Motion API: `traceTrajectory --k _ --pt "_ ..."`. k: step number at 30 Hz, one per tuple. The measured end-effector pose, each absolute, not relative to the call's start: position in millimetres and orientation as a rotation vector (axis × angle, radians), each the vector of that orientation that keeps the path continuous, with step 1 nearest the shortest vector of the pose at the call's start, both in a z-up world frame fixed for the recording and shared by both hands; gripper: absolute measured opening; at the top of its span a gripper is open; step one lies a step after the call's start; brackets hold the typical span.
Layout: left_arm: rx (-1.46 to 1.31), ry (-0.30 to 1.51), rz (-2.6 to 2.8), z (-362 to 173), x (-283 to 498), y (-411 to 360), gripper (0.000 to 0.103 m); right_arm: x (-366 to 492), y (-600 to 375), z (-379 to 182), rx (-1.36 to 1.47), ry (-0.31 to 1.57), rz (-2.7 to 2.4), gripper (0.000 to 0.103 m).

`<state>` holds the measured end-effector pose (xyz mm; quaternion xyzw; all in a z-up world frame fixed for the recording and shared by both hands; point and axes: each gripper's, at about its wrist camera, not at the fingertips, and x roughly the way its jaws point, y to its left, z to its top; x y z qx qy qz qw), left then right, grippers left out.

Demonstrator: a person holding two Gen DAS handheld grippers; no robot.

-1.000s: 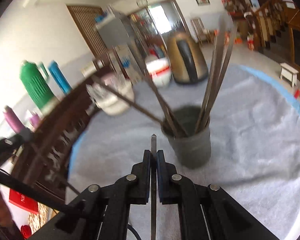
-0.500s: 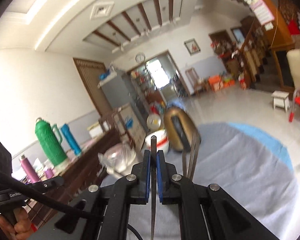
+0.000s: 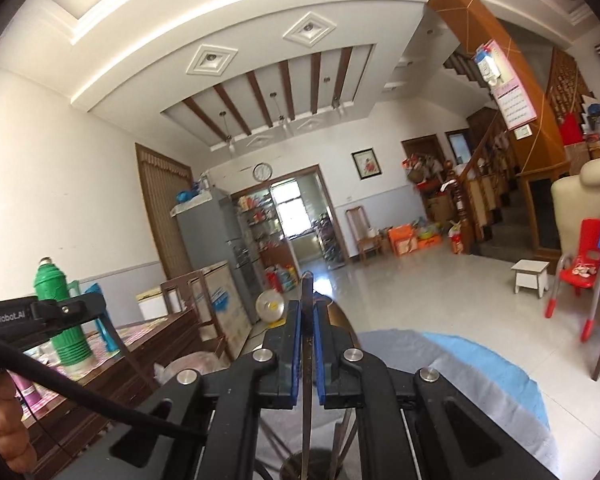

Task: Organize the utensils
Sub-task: 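Lower the chopsticks into the grey cup and open both grippers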

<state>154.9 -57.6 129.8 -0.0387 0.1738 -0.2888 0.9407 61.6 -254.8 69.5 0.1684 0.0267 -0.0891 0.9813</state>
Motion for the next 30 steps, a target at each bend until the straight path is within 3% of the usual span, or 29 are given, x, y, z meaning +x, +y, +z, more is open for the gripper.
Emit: traceTrajectory --k 16,30 --pt "-0.054 0.436 -0.584 60.8 175.3 -96.7 0.006 92.0 -260.3 26.9 0.357 0.203 -0.187 0.006" --pt "0.057 0.53 -0.557 37.1 160.2 -90.3 0.01 85.1 -258.1 6.8 0.404 0.296 -0.122 0.009"
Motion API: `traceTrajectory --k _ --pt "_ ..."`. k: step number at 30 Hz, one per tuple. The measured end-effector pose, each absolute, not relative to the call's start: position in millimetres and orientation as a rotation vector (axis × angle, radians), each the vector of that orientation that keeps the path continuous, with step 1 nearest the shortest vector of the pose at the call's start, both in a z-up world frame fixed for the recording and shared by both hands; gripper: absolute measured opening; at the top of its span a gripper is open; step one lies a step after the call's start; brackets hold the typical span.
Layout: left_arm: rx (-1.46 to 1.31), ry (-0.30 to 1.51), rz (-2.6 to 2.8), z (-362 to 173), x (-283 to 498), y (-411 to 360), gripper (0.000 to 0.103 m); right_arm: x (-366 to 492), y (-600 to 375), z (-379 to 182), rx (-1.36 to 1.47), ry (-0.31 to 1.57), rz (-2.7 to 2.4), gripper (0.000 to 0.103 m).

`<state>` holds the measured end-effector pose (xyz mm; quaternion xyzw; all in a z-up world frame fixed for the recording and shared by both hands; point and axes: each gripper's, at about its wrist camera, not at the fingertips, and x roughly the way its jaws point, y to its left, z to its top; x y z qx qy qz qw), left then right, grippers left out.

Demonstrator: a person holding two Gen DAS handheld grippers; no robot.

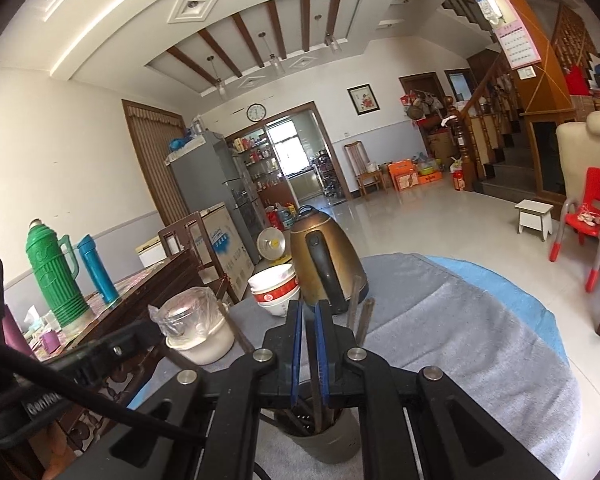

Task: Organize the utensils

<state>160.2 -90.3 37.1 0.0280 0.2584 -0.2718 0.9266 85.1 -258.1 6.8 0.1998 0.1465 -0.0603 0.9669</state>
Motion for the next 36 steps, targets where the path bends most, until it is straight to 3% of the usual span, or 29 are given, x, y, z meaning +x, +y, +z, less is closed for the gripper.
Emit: traceTrajectory --k 2,5,9,13,16,18,19,28,32,36 --pt "0.087 0.548 -0.542 33.8 156.6 -87.1 0.034 85.5 -253.2 8.1 0.403 0.299 -0.117 0.01" --pt "0.113 0.536 -0.508 31.4 149.2 -78.6 0.057 84.7 -252.2 8.7 0.418 0.306 -0.11 0.01" --pt "0.164 0.54 -0.452 27.1 141.1 -71.7 0.061 79.9 -252.1 11.8 0.446 0.305 -0.094 0.01" --pt "0.216 0.55 -0.394 21.3 137.2 -68.3 0.072 76.2 -253.5 11.6 0.472 0.328 -0.07 0.013" --pt "0.25 0.558 -0.364 15.3 135.1 -66.0 0.072 73.4 -254.8 9.2 0.483 0.35 -0.067 0.03" --pt "0.264 0.562 -0.353 14.9 134.7 -67.2 0.073 68.6 -255.4 6.1 0.488 0.351 -0.074 0.06" --pt "0.273 0.566 -0.346 13.2 134.1 -67.0 0.073 65.2 -255.8 5.1 0.486 0.344 -0.083 0.062" --pt "0.294 0.578 -0.321 7.3 130.7 -66.1 0.076 45.6 -256.1 3.4 0.431 0.347 -0.133 0.062" --pt "0.303 0.58 -0.312 6.3 129.1 -66.0 0.085 37.6 -258.2 0.6 0.425 0.369 -0.136 0.062" --pt "0.308 0.617 -0.312 -1.1 129.1 -65.7 0.087 27.9 -255.4 -6.1 0.402 0.397 -0.141 0.062"
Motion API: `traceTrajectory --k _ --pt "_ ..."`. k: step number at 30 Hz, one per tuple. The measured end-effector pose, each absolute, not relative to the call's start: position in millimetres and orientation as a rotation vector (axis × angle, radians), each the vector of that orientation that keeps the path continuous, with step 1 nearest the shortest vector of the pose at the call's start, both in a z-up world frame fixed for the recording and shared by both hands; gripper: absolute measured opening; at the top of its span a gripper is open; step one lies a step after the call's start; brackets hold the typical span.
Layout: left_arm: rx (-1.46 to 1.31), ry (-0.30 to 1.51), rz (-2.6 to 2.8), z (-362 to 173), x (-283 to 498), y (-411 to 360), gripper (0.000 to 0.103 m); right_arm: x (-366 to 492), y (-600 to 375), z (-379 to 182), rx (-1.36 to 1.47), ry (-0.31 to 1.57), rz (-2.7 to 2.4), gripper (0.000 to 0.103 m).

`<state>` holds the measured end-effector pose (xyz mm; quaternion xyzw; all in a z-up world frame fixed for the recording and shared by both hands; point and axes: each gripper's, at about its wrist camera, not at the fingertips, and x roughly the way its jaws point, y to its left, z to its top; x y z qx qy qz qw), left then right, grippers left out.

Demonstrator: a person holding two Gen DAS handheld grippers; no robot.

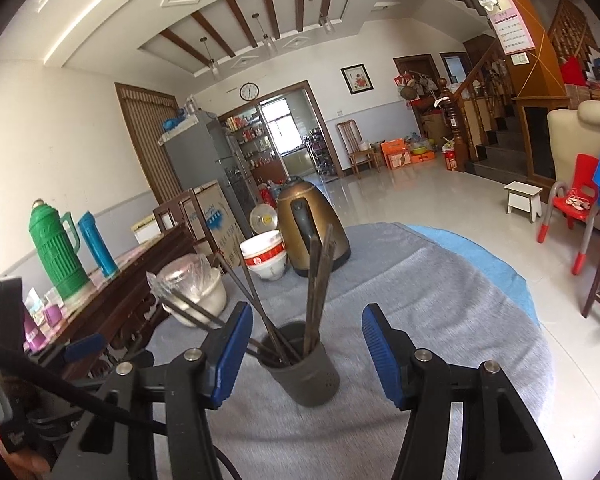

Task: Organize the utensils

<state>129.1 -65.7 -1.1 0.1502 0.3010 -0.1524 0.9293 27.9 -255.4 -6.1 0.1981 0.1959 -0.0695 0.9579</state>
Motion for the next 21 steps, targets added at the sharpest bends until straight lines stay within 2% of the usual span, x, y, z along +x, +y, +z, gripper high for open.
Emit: traceTrajectory --k 10,21 --pt "0.343 0.703 -0.267 -21.5 122.7 -67.1 0.087 12.2 -250.2 -27.7 0.392 0.472 -0.153 0.062" --pt "0.37 0.683 -0.224 -17.3 99.3 -66.4 0.087 -2.3 -235.2 -22.7 0.395 0.47 -0.137 0.062"
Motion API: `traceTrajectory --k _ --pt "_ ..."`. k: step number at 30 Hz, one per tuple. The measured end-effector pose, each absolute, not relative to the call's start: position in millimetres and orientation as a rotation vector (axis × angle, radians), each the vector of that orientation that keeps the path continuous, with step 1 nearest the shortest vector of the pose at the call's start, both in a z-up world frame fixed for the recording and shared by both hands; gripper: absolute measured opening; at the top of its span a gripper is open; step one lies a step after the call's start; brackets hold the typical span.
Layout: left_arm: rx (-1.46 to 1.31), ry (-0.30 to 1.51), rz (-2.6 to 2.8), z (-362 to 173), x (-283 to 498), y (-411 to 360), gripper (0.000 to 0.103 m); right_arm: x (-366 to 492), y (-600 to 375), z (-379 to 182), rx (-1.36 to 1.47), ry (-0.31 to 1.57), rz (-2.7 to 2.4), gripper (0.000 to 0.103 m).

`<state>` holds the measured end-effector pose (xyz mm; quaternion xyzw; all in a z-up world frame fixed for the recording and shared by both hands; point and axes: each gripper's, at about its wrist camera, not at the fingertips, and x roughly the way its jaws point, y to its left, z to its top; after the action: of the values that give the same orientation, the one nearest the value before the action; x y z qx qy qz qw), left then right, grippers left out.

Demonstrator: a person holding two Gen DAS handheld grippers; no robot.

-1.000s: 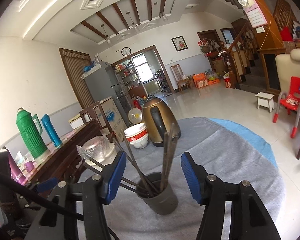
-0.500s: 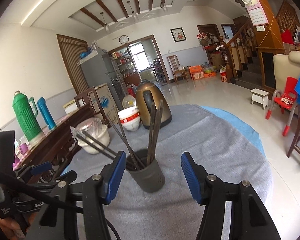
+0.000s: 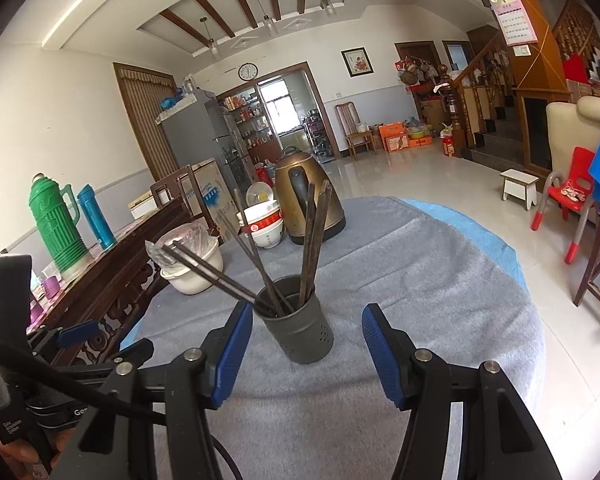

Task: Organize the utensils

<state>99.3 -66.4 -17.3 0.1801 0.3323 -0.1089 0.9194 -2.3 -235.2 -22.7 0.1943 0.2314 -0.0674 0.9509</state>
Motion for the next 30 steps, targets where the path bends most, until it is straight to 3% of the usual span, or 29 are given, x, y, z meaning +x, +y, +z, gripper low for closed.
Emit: traceTrajectory --k 30 --pt "0.422 0.595 -0.191 -0.3 18.0 -62.1 0.089 -79.2 -217.0 -14.5 0.425 0.401 -0.125 0.062"
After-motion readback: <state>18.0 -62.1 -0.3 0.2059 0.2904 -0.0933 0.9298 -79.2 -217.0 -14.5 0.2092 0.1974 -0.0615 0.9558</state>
